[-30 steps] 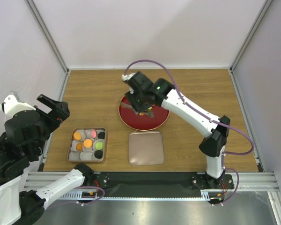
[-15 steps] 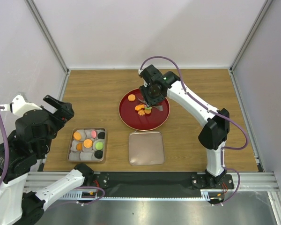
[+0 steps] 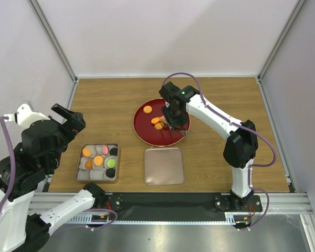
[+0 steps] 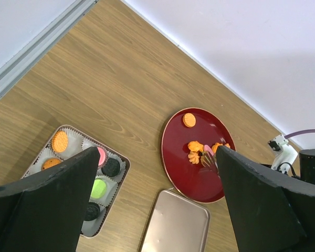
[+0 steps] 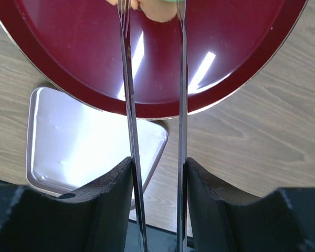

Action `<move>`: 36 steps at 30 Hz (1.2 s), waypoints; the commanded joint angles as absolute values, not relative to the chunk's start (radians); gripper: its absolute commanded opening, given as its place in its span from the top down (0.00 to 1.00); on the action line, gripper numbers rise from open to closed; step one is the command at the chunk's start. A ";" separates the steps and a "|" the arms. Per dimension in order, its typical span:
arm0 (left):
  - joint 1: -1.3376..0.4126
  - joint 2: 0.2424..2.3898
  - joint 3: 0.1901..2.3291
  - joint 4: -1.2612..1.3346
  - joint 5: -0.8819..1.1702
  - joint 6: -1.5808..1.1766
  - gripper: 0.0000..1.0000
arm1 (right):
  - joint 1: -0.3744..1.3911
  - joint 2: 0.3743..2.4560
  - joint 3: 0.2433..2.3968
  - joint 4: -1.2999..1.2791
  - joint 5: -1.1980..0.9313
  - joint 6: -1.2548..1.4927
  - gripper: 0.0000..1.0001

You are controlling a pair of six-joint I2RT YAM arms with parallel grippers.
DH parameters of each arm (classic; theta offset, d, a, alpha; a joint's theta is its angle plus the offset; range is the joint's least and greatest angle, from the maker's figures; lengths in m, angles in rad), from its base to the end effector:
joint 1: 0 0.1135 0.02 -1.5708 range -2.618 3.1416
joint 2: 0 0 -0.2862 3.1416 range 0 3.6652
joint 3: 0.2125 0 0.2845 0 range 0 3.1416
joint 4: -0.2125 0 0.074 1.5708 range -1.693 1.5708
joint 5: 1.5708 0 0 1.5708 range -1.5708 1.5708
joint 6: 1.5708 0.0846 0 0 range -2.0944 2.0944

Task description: Pack the cookies

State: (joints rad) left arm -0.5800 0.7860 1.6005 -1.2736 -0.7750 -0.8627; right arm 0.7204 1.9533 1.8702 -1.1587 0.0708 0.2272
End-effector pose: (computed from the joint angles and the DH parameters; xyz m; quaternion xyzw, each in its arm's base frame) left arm 0.1039 0.0027 0.4999 -0.3082 0.7505 -0.0816 0.5788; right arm 0.3497 0.2990 0.2658 -0.2350 0.9575 0.0436 0.1616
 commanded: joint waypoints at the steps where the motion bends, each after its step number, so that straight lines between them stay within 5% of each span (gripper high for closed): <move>1: -0.577 0.801 1.598 -1.233 -0.773 -0.841 0.00 | 0.712 1.888 1.874 -1.167 0.071 0.253 0.52; 36: -0.575 0.775 1.589 -1.232 -0.749 -0.813 0.00 | 0.647 1.925 1.838 -1.091 -0.040 0.291 0.51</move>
State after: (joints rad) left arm -0.5800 0.7731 1.5909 -1.2465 -0.7544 -0.8284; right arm 0.6476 1.9167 1.8259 -1.1110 -0.0257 0.2878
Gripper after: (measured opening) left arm 0.996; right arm 0.497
